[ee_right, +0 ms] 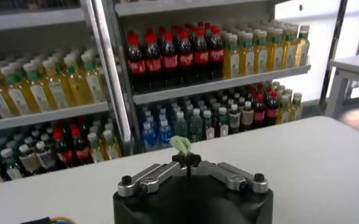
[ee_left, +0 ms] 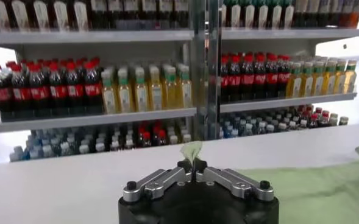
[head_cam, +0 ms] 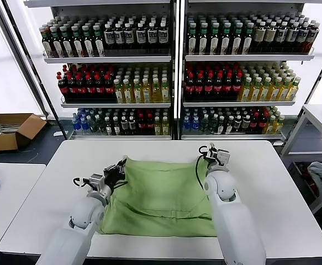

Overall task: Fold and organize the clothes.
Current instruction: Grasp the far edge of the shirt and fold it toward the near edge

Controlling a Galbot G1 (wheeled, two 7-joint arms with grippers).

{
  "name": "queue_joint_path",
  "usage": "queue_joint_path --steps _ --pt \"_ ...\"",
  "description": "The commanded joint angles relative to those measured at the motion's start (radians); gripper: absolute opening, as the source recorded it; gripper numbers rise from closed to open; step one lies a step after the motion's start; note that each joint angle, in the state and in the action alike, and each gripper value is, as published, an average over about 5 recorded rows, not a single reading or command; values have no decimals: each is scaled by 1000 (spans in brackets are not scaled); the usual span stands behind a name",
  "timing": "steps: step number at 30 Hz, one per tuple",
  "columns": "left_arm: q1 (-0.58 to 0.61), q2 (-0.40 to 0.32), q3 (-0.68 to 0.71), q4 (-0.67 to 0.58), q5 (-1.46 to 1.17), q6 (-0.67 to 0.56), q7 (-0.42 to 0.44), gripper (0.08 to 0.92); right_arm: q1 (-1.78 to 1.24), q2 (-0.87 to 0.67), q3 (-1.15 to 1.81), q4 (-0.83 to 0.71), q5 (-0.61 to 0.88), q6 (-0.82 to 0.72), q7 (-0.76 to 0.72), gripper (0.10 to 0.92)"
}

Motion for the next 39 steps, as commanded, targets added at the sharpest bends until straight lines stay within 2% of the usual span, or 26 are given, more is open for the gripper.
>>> queue_joint_path --steps 1,9,18,35,39 --pt "229 36 -71 -219 43 15 3 90 -298 -10 9 300 7 -11 38 107" --pt "364 16 -100 -278 106 27 -16 90 -471 1 26 408 -18 -8 50 107" --pt "453 -9 -123 -300 155 38 -5 90 -556 -22 46 396 -26 18 50 107" --pt "472 -45 -123 -301 247 28 5 90 -596 -34 40 349 -59 56 31 107" --pt "460 -51 -117 -317 249 -1 4 138 -606 -31 34 343 -121 71 11 151"
